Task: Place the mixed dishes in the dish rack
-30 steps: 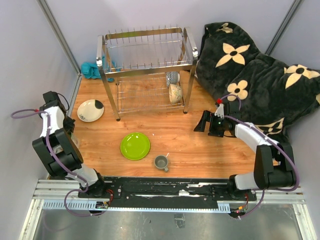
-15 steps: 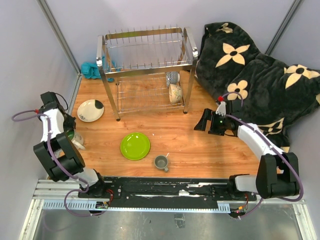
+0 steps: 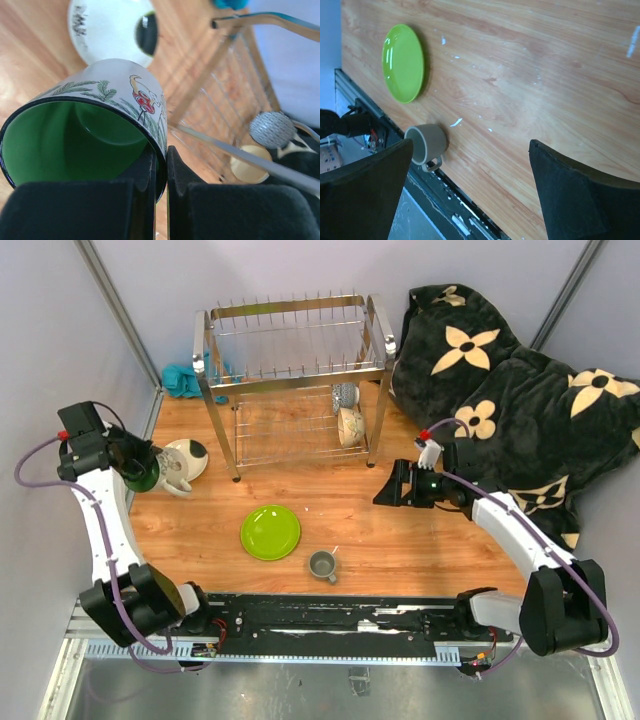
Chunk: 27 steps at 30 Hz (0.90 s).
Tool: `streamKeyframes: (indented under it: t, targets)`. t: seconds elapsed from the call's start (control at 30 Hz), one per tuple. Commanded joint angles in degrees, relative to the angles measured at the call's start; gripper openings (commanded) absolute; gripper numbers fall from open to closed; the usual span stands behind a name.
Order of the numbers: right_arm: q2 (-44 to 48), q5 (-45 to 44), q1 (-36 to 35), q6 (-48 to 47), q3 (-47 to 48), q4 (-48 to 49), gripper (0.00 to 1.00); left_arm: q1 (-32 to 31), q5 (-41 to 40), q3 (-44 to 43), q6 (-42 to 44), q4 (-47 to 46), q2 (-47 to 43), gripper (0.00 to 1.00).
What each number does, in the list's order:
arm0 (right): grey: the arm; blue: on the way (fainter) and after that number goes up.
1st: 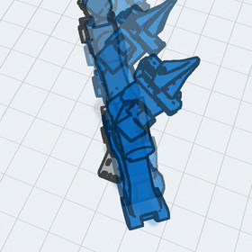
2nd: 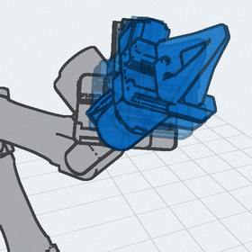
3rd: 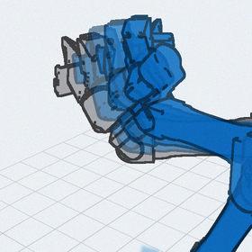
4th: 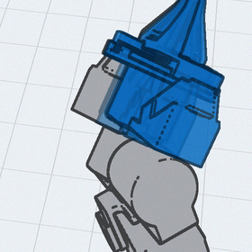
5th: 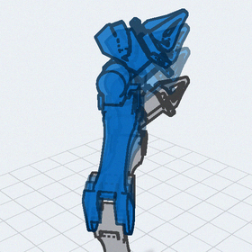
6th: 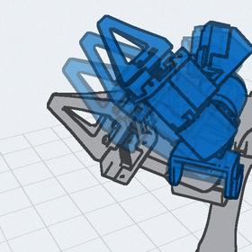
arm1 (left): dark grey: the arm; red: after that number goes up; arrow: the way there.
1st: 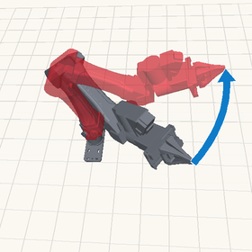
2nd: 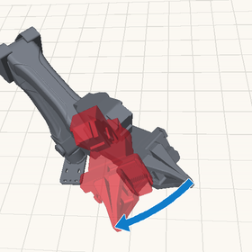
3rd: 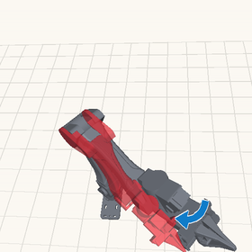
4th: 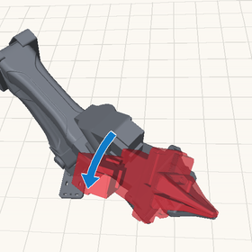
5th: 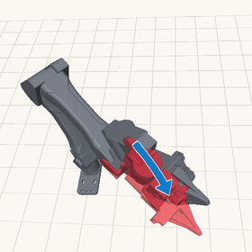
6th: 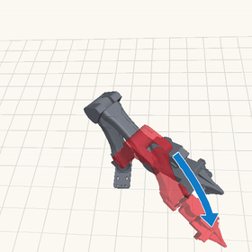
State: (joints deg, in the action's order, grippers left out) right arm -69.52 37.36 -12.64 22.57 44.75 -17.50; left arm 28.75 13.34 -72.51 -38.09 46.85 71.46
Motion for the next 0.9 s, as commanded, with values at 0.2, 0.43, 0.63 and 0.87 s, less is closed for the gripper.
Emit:
streamKeyframes:
  t: [0.2, 0.43, 0.63, 0.87]
  targets:
    - [-0.31, 15.55, -6.79, 7.25, 2.53, 6.35, 0.99, -1.15, 17.30, -2.10, -2.12, 6.54, -14.90, 0.00]
    - [-1.05, 23.15, -11.07, 24.95, -1.79, 22.87, 0.96, -1.24, 29.43, 9.65, -11.05, -1.97, -29.60, 0.01]
    - [-3.30, 24.54, -15.83, 39.92, -5.73, 40.61, 0.95, -1.20, 34.97, 14.13, -16.23, -7.78, -37.88, 0.01]
    - [-9.01, 23.51, -21.71, 52.19, -6.29, 57.95, 0.95, -1.24, 39.84, 18.80, -23.18, -15.89, -43.40, 0.01]
